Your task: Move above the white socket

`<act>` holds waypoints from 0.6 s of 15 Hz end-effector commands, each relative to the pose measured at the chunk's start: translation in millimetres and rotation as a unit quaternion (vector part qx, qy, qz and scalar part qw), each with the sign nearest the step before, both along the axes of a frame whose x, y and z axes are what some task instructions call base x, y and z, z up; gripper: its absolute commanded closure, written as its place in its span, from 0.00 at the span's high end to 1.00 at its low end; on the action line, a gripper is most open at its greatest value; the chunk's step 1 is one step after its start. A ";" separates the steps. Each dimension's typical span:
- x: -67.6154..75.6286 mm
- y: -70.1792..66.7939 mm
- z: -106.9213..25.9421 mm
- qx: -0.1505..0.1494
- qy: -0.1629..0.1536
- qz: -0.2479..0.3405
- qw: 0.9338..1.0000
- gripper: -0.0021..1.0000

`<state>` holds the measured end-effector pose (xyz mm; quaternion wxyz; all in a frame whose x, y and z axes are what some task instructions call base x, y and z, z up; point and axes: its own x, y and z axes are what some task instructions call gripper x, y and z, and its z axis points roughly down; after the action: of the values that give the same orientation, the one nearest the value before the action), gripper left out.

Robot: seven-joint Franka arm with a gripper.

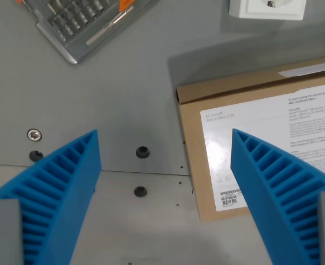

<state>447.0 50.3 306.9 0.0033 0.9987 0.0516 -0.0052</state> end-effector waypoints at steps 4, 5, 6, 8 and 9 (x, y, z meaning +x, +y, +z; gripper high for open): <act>0.2 -0.1 1.9 0.000 -0.002 0.000 1.000 1.00; 0.3 -0.2 1.7 0.000 -0.002 0.000 1.000 1.00; 0.4 -0.4 1.5 0.000 -0.002 0.000 1.000 1.00; 0.8 -0.8 1.0 0.000 -0.002 -0.001 1.000 1.00; 1.1 -1.2 0.6 0.000 -0.002 -0.001 1.000 1.00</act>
<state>447.0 50.3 306.8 0.0033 0.9987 0.0515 -0.0052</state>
